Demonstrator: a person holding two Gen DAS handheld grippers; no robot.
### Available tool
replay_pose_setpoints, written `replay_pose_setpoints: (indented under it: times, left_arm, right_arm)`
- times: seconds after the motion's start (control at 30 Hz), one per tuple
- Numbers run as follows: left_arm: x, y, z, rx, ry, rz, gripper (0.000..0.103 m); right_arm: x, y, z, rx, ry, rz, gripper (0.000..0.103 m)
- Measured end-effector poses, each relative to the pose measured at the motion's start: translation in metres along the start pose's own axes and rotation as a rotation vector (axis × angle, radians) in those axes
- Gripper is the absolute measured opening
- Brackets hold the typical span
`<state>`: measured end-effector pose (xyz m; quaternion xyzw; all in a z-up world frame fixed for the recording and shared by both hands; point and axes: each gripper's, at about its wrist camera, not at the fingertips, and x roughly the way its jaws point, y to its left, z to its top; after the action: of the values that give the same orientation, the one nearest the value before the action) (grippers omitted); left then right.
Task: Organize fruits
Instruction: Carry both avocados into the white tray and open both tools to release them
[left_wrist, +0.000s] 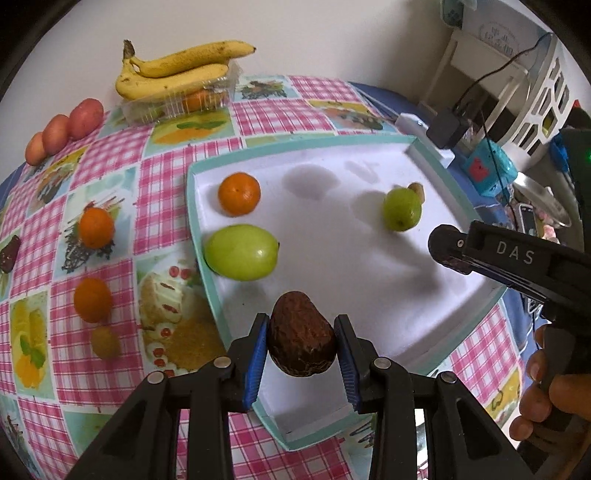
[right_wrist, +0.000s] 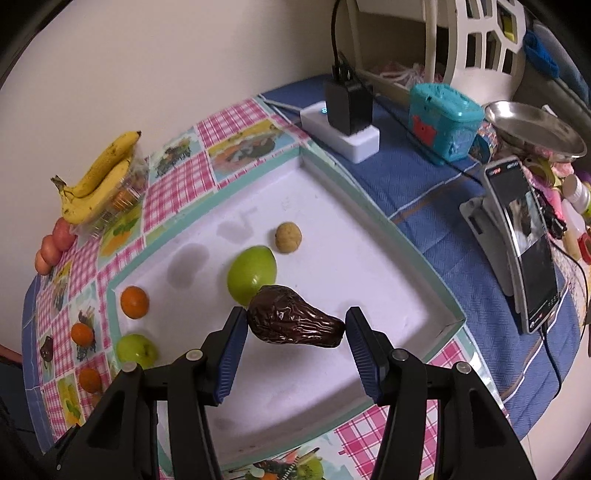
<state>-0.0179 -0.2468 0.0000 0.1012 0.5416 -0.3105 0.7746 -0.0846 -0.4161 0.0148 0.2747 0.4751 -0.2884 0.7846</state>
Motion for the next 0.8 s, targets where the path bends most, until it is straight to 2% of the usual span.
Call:
replay_pose_setpoints:
  times: [0.33, 0.47, 0.8]
  left_arm:
    - [0.021, 0.001, -0.003, 0.006, 0.058, 0.026, 0.038]
    - [0.024, -0.004, -0.005, 0.039, 0.06, 0.049, 0.038]
    - [0.027, -0.006, -0.002, 0.046, 0.082, 0.014, 0.04]
  right_arm:
    - [0.03, -0.003, -0.008, 0.003, 0.085, -0.011, 0.057]
    - [0.03, -0.003, -0.009, -0.003, 0.08, -0.014, 0.057]
    - [0.03, -0.003, -0.008, 0.001, 0.082, -0.012, 0.057]
